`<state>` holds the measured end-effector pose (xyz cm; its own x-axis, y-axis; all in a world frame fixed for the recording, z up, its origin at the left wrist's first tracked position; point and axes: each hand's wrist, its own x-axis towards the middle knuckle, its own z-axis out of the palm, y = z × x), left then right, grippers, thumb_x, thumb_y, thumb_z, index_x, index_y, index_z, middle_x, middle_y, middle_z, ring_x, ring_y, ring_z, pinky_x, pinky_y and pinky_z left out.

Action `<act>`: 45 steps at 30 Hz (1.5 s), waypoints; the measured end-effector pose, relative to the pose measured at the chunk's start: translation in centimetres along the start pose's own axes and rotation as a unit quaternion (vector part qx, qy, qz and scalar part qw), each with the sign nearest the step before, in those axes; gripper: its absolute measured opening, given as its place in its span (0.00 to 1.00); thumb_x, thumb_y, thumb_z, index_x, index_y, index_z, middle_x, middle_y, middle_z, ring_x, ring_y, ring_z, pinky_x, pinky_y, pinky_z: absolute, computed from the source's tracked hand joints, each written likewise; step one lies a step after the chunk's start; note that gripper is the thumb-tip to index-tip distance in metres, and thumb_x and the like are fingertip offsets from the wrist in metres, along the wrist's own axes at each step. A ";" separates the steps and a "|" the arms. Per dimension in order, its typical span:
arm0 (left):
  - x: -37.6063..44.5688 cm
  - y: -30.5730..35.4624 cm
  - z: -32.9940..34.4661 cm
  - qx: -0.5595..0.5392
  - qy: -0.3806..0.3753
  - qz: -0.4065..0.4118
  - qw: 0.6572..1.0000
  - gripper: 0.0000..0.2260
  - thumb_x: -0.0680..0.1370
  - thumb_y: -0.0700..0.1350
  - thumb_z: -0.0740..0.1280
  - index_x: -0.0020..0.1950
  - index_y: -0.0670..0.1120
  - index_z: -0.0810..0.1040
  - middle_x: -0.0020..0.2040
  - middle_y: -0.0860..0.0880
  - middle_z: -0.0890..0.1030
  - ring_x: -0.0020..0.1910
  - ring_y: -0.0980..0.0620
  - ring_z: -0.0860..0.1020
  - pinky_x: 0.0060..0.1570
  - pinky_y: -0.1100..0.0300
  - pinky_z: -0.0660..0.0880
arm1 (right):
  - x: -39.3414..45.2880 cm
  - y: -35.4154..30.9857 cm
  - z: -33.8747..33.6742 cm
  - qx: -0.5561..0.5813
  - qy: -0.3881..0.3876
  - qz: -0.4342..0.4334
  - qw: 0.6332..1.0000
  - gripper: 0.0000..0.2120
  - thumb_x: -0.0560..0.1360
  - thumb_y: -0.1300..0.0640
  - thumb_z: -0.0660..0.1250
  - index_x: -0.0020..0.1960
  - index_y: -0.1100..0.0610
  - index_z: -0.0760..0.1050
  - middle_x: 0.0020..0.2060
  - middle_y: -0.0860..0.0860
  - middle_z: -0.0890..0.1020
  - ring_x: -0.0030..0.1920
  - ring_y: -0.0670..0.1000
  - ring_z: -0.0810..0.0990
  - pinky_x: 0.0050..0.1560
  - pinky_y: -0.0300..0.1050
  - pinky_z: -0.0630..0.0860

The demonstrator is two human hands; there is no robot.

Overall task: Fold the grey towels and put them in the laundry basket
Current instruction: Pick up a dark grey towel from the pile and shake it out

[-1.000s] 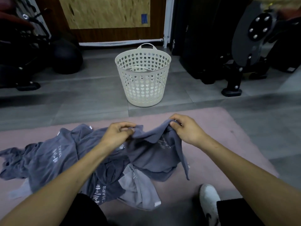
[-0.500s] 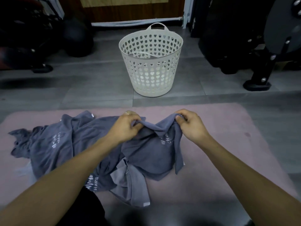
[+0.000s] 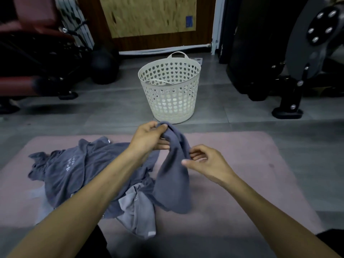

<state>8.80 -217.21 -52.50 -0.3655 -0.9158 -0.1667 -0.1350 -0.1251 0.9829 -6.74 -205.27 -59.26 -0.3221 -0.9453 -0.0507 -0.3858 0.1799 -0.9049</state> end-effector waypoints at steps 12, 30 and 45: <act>-6.0 0.1 -1.6 0.060 -0.085 0.119 0.987 0.14 0.77 0.59 0.66 0.54 0.50 0.78 0.50 0.50 0.84 0.54 0.52 0.82 0.51 0.57 0.79 | -2.4 -5.1 -2.5 -0.068 0.027 -0.104 0.992 0.06 0.76 0.62 0.65 0.42 0.57 0.79 0.38 0.52 0.84 0.37 0.40 0.74 0.41 0.44 0.75; 2.2 -2.4 -0.2 0.092 0.005 0.055 0.994 0.04 0.74 0.36 0.69 0.42 0.44 0.77 0.35 0.50 0.78 0.34 0.55 0.75 0.31 0.68 0.73 | 4.9 -5.1 -3.7 -0.069 0.110 -0.013 0.991 0.11 0.76 0.45 0.67 0.40 0.52 0.75 0.32 0.44 0.79 0.33 0.42 0.77 0.36 0.35 0.73; 7.4 -1.3 -2.0 -0.266 -0.026 -0.150 0.952 0.08 0.79 0.40 0.66 0.56 0.38 0.79 0.46 0.42 0.82 0.42 0.50 0.82 0.41 0.59 0.82 | 5.3 -0.1 1.4 -0.157 -0.082 0.049 0.983 0.09 0.73 0.52 0.71 0.50 0.55 0.80 0.45 0.47 0.82 0.46 0.44 0.79 0.52 0.46 0.77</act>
<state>8.15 -224.58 -54.86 -0.4307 -0.7901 -0.4362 0.2400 -0.5662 0.7885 -7.23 -210.67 -60.02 -0.2369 -0.9459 -0.2216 -0.6158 0.3226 -0.7188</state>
